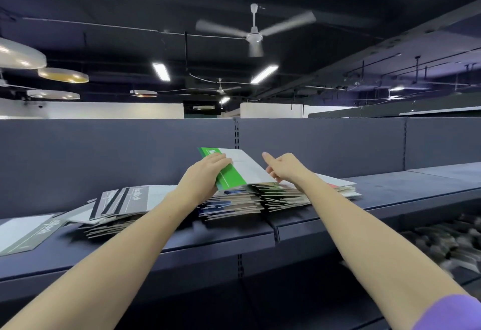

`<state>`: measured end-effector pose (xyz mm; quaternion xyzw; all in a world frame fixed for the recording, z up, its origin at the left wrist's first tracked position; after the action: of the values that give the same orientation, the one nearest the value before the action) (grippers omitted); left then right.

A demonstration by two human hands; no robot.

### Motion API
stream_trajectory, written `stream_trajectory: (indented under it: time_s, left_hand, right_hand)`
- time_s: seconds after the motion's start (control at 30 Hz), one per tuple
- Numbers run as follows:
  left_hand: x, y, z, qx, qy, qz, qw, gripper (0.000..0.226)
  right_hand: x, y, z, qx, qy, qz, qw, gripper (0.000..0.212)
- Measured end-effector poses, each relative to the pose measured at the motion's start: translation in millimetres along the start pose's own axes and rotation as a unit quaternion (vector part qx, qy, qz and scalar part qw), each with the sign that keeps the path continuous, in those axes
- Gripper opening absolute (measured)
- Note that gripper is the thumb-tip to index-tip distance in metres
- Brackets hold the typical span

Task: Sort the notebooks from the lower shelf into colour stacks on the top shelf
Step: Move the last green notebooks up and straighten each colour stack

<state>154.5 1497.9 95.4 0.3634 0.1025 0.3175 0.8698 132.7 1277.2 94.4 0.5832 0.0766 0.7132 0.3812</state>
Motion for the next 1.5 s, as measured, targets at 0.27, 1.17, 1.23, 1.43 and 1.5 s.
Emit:
stream_trajectory:
  time_s: [0.27, 1.17, 1.23, 1.43, 1.5]
  left_hand:
    - [-22, -14, 14, -0.001, 0.000, -0.016, 1.000, 0.036]
    - [-160, -32, -14, 0.038, -0.159, -0.137, 0.977, 0.017]
    - [-175, -51, -34, 0.076, -0.171, -0.153, 0.970, 0.016]
    - [-183, -137, -123, 0.250, -0.134, -0.150, 0.947, 0.015]
    - [-171, -160, -159, 0.286, -0.114, -0.148, 0.940, 0.018]
  right_hand:
    - [-19, 13, 2, -0.007, 0.013, 0.068, 0.998, 0.014]
    - [-113, 49, -88, -0.223, -0.095, -0.081, 0.967, 0.023]
    - [-129, 44, -120, -0.209, -0.107, -0.112, 0.966, 0.017]
    - [-193, -20, -218, -0.119, -0.163, -0.158, 0.967, 0.012]
    - [-210, -49, -242, -0.089, -0.180, -0.154, 0.967, 0.014]
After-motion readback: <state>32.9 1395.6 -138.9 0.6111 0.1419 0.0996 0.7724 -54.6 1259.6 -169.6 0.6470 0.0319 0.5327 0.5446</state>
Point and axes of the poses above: each hand's wrist, its own z-axis towards the middle knuckle, its own y-axis out of the back of the hand, x = y × z, the point moved 7 cm from there along z, towards the middle knuckle, and after that the axes turned 3 degrees about -z, right-handed, at the moved point
